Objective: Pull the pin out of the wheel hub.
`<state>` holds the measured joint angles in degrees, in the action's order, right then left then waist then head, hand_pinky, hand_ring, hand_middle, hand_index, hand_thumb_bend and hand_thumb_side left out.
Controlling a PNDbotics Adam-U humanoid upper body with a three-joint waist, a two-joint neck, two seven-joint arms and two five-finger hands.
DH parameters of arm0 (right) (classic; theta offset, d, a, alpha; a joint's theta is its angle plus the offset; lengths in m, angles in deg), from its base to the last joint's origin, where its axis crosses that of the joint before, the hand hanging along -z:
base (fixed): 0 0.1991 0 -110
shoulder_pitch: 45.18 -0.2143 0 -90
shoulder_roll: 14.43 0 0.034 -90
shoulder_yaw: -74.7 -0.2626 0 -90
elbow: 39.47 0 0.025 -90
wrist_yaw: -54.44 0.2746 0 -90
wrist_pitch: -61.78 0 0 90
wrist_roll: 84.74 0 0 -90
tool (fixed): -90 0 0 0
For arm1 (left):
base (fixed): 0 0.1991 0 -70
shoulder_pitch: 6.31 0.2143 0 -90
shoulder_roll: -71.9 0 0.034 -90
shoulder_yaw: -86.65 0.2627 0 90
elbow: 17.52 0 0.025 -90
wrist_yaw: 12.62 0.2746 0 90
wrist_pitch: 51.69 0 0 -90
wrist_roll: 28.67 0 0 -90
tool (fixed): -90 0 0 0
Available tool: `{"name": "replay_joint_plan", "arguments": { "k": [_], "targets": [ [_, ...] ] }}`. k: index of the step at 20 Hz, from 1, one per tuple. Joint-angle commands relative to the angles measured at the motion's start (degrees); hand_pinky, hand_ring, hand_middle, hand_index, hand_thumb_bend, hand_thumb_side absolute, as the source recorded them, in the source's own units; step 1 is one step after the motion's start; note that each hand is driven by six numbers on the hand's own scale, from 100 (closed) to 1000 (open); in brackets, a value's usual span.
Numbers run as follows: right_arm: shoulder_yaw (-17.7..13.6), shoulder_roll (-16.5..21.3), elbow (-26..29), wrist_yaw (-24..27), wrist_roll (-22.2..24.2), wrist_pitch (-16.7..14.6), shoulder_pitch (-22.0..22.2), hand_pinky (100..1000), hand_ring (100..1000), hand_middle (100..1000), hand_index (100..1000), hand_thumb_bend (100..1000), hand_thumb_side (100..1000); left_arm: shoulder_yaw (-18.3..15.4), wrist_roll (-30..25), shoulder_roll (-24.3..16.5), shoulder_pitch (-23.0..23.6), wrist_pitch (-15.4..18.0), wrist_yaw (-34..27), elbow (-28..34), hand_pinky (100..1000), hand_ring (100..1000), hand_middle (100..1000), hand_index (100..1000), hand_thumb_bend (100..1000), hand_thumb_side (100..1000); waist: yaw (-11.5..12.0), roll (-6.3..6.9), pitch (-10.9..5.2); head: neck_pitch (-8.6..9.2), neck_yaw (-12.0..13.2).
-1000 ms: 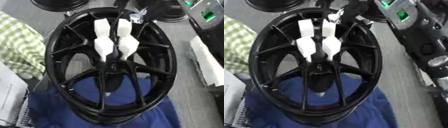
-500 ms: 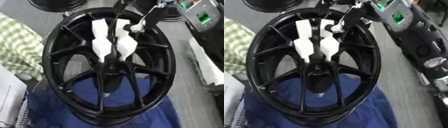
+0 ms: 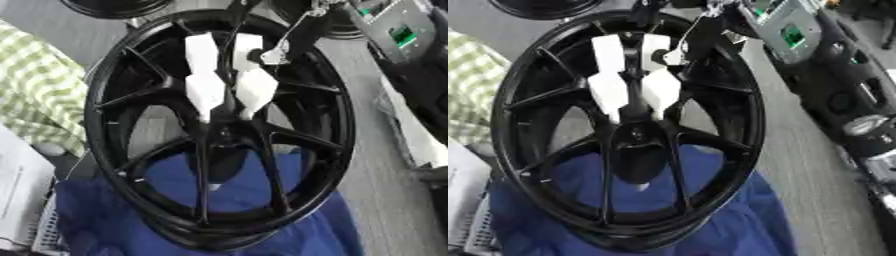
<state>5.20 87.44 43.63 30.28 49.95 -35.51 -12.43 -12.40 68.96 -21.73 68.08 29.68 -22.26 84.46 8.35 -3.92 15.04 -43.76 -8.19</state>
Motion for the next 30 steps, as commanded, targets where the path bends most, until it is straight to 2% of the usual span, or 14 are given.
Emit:
{"name": "replay_joint_plan", "arguments": {
  "k": [1, 7, 15, 21, 30],
  "targets": [
    [-0.6, 0.7, 0.1, -1.4, -1.0, 0.5, -0.6, 944, 843, 790, 899, 269, 279, -0.7, 0.0, -0.9, -0.6, -0.1, 0.0, 0.6, 722, 639, 591, 789, 100, 612, 0.1, 0.56, -0.69, -0.11, -0.4],
    [-0.6, 0.6, 0.0, -2.7, -1.6, 0.8, -0.6, 943, 843, 789, 898, 275, 275, -0.8, 0.0, -0.9, -0.6, 0.0, 0.0, 0.7, 722, 637, 591, 789, 100, 612, 0.2, 0.58, -0.4, -0.18, -0.5],
    [-0.4, 0.7, -0.1, -5.5, -0.6, 0.2, 0.1, 929, 831, 642, 847, 312, 323, -0.9, 0.0, -0.9, -0.5, 0.0, 0.2, 0.7, 723, 635, 591, 788, 100, 611, 0.1, 0.35, 0.06, -0.18, -0.8],
    [-0.6, 0.8, 0.0, -5.9, -0.4, 0.0, 0.4, 927, 831, 604, 843, 311, 351, -0.9, -0.1, -0.8, -0.5, 0.1, 0.4, 0.8, 723, 634, 591, 788, 100, 606, 0.2, 0.35, 0.05, 0.14, -0.8],
    [-0.6, 0.6, -0.4, -5.8, -0.9, 1.0, 0.7, 921, 823, 538, 812, 247, 377, -0.9, -0.3, -0.8, -0.6, 0.2, 0.7, 0.9, 724, 633, 591, 786, 100, 605, 0.4, 0.36, 0.24, 0.07, -1.0]
  ]
}}
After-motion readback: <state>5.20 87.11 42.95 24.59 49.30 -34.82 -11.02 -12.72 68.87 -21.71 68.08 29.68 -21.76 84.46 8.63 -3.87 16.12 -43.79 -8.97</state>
